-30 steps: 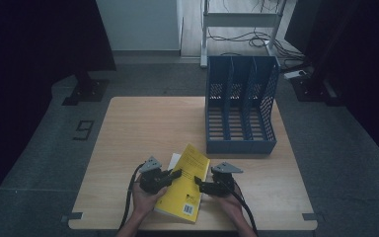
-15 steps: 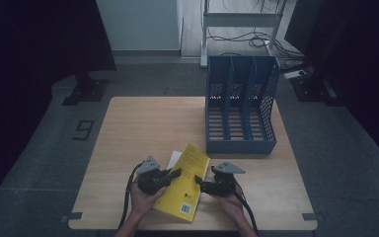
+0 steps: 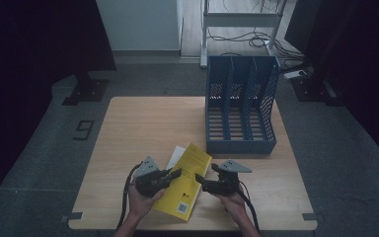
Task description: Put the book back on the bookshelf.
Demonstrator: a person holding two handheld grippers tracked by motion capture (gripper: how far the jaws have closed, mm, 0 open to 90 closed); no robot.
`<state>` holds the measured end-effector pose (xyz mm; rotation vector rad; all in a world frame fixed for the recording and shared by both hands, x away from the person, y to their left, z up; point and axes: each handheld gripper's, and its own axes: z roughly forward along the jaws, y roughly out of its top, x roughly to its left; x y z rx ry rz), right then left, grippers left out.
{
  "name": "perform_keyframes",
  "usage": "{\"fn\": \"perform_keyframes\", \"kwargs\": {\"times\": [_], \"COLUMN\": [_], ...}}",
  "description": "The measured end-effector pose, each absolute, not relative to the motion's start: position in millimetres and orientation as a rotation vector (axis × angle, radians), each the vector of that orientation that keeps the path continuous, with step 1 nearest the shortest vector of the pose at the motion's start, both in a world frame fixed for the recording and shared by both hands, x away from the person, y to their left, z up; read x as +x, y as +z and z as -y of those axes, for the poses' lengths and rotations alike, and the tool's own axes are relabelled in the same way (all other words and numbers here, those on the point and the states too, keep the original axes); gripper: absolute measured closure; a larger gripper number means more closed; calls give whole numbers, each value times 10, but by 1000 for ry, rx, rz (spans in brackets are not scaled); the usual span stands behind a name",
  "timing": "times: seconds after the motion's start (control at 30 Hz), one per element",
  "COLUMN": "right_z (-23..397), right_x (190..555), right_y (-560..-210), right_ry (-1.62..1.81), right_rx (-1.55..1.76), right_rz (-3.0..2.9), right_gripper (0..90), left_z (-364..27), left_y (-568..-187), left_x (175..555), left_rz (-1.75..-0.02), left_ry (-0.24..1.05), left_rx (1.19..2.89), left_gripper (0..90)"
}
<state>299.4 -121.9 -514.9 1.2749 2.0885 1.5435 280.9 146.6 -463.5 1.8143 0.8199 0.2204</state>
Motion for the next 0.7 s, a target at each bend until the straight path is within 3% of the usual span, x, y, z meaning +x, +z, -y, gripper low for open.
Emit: {"fn": "perform_keyframes", "kwargs": {"times": [0.7], "right_z": [1169], "right_x": [2981], "right_y": [-5133], "right_ry": [1681], "right_rx": [1222], "right_rz": [-2132], "right_gripper": [145], "left_z": [-1531], "left_y": [-4480], "left_x": [2715], "left_rz": [-767], "left_ry": [194], "left_rx": [1767], "left_gripper": [830]}}
